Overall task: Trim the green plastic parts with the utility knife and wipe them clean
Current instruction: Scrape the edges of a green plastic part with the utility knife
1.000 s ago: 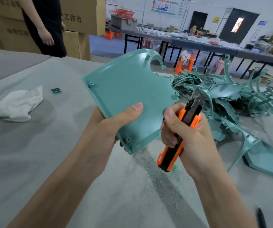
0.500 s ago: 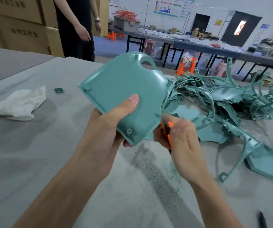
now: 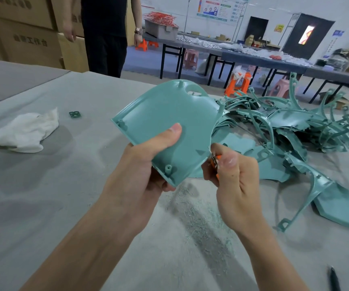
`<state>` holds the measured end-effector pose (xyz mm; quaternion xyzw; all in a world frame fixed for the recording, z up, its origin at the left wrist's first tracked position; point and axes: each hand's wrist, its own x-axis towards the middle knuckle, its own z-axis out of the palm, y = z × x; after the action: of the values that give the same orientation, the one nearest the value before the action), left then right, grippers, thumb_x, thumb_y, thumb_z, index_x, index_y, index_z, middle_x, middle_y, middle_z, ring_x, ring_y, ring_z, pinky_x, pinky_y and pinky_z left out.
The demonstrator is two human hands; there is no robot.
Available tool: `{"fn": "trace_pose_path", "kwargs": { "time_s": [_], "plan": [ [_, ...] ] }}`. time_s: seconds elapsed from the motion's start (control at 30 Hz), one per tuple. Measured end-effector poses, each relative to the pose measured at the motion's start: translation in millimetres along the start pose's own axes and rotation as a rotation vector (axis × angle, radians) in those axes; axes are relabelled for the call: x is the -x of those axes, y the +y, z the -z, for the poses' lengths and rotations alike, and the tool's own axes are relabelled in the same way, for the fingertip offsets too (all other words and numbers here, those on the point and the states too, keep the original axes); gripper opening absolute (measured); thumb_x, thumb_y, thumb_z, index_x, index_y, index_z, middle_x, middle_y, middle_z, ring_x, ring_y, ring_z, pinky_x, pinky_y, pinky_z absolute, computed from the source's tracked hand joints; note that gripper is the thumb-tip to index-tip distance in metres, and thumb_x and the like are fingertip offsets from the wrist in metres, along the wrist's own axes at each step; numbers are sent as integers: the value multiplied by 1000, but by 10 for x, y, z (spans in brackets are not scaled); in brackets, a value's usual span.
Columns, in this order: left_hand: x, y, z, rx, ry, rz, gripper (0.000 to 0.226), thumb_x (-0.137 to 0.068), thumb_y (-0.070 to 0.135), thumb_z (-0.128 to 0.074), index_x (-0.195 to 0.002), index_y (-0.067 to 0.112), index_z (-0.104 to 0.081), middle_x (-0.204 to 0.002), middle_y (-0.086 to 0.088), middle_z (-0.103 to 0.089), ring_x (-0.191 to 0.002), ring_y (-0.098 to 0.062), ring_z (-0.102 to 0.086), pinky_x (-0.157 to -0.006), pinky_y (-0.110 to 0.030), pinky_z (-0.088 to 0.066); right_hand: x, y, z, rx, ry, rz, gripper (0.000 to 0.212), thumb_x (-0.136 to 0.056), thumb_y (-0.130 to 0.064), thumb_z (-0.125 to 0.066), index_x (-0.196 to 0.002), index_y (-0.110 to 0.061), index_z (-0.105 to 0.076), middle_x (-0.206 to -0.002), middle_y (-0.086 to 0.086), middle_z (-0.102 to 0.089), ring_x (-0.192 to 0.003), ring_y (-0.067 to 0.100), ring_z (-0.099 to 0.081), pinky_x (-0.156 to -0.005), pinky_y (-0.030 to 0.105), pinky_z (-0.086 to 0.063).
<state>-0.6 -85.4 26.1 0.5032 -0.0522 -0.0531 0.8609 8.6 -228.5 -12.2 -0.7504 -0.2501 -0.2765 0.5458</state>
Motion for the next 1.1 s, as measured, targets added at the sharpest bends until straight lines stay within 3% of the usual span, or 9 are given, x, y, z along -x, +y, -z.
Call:
{"fn": "trace_pose_path", "kwargs": {
  "time_s": [0.17, 0.37, 0.57, 0.67, 0.8, 0.93, 1.1],
  "plan": [
    [-1, 11, -1, 8, 14, 3, 14, -71, 29, -70, -84, 26, -74, -80, 5, -69, -60, -12, -56, -47, -24, -35, 0, -7, 15, 12, 54, 3, 77, -99, -67, -27, -57, -3, -38, -53, 0, -32, -49, 12, -29, -50, 24, -22],
    [33, 26, -12, 64, -41, 7, 18, -74, 22, -72, -92, 24, -75, -89, 2, -74, -67, -12, -68, -49, -21, -48, -11, 1, 13, 71, 72, 30, 65, -101, -61, -31, -59, -12, -36, -51, 5, -34, -47, 16, -30, -48, 25, -24],
    [45, 17, -48, 94, -25, 7, 21, -74, 24, -69, -94, 22, -72, -83, 4, -72, -63, -11, -66, -45, -19, -45, -5, 44, 20, 135, 101, 71, 54, -105, -53, -29, -61, -22, -33, -52, -2, -32, -47, 7, -29, -51, 18, -21],
    [50, -3, -72, 101, -15, -6, 20, -76, 21, -69, -96, 22, -70, -80, 5, -69, -60, -10, -62, -41, -18, -40, -13, 41, 14, 170, 131, 104, 42, -106, -49, -28, -66, -34, -27, -55, -6, -28, -48, 3, -27, -52, 15, -19],
    [54, -35, -96, 150, -4, 14, 18, -75, 19, -68, -93, 19, -69, -76, 5, -68, -55, -9, -60, -42, -18, -38, -9, 53, -9, 248, 206, 114, 42, -105, -49, -27, -66, -35, -26, -57, 0, -30, -49, 5, -27, -51, 19, -20],
    [75, -66, -134, 158, -40, 18, 5, -77, 18, -66, -81, 19, -67, -67, 7, -63, -47, -6, -53, -36, -16, -32, -14, 62, -1, 290, 271, 119, 40, -106, -47, -27, -68, -37, -23, -57, -6, -26, -48, 4, -25, -50, 20, -19],
    [70, -39, -143, 241, -13, -21, 11, -85, 12, -60, -91, 16, -67, -71, 4, -67, -53, -8, -61, -40, -14, -41, 2, 37, -51, 221, 224, 167, 36, -106, -46, -28, -71, -42, -24, -58, -15, -24, -49, 0, -26, -54, 12, -18]
  ]
}}
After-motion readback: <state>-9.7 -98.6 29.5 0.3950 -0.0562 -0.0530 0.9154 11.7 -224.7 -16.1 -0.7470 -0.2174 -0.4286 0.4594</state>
